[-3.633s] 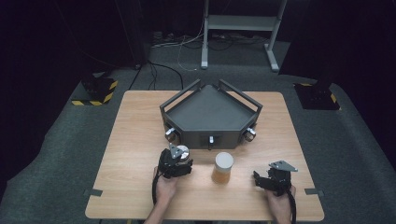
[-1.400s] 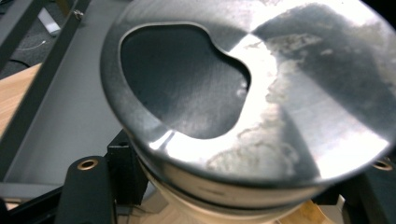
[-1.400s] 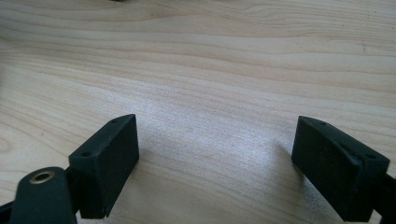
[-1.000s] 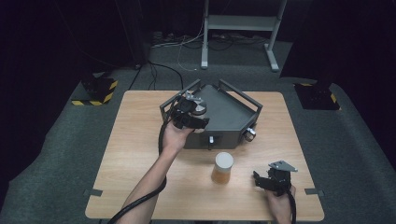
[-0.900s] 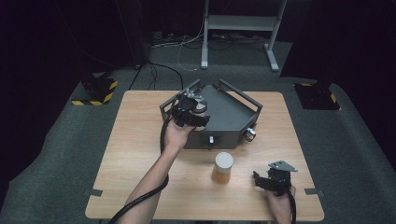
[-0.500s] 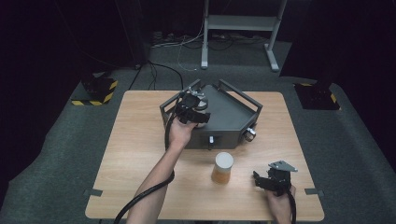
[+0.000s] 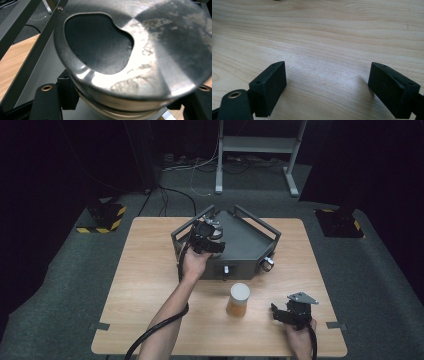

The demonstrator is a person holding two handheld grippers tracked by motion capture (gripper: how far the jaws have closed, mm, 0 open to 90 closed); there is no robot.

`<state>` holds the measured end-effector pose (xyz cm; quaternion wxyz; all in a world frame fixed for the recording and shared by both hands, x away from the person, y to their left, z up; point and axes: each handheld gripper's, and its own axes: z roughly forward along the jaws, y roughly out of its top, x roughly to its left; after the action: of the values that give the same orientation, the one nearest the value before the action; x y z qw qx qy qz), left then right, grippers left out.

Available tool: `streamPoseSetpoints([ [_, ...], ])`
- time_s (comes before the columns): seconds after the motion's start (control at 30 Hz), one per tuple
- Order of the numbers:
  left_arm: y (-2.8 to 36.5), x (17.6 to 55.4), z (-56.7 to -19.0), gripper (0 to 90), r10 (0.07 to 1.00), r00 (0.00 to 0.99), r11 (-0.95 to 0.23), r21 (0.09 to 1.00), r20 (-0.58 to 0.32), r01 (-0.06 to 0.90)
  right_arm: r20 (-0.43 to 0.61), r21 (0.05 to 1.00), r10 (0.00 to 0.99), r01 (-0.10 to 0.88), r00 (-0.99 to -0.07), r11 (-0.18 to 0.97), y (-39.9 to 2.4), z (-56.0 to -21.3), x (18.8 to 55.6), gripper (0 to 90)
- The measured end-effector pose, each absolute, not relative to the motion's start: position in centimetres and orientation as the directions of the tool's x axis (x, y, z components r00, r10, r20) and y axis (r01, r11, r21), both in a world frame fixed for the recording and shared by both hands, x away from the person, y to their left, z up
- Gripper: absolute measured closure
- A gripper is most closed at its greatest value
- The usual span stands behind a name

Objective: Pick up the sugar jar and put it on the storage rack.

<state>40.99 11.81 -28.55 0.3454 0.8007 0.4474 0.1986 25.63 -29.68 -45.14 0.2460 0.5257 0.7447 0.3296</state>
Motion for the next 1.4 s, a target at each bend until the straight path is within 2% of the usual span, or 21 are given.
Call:
streamPoseSetpoints([
  [0.47, 12.1, 40.7, -29.3, 31.0, 0.858, 0.513, -0.367, 0.735, 0.031, 0.570, -0.021, 0.750, 0.944, 0.620, -0.328, 0.232, -29.7, -45.1, 25.6, 15.1],
  [0.63, 12.5, 40.7, -29.8, 30.9, 0.866, 0.499, -0.325, 0.746, -0.012, 0.581, -0.021, 0.750, 0.945, 0.620, -0.327, 0.231, -29.7, -45.1, 25.6, 15.1],
  [1.07, 12.5, 40.5, -29.9, 30.7, 0.869, 0.494, -0.317, 0.750, -0.015, 0.580, -0.021, 0.750, 0.945, 0.620, -0.328, 0.232, -29.7, -45.1, 25.6, 15.1],
  [1.4, 13.1, 39.1, -30.6, 13.5, 0.870, 0.492, -0.283, 0.780, -0.037, 0.559, -0.017, 0.749, 0.945, 0.622, -0.328, 0.230, -29.7, -45.1, 25.7, 15.1],
])
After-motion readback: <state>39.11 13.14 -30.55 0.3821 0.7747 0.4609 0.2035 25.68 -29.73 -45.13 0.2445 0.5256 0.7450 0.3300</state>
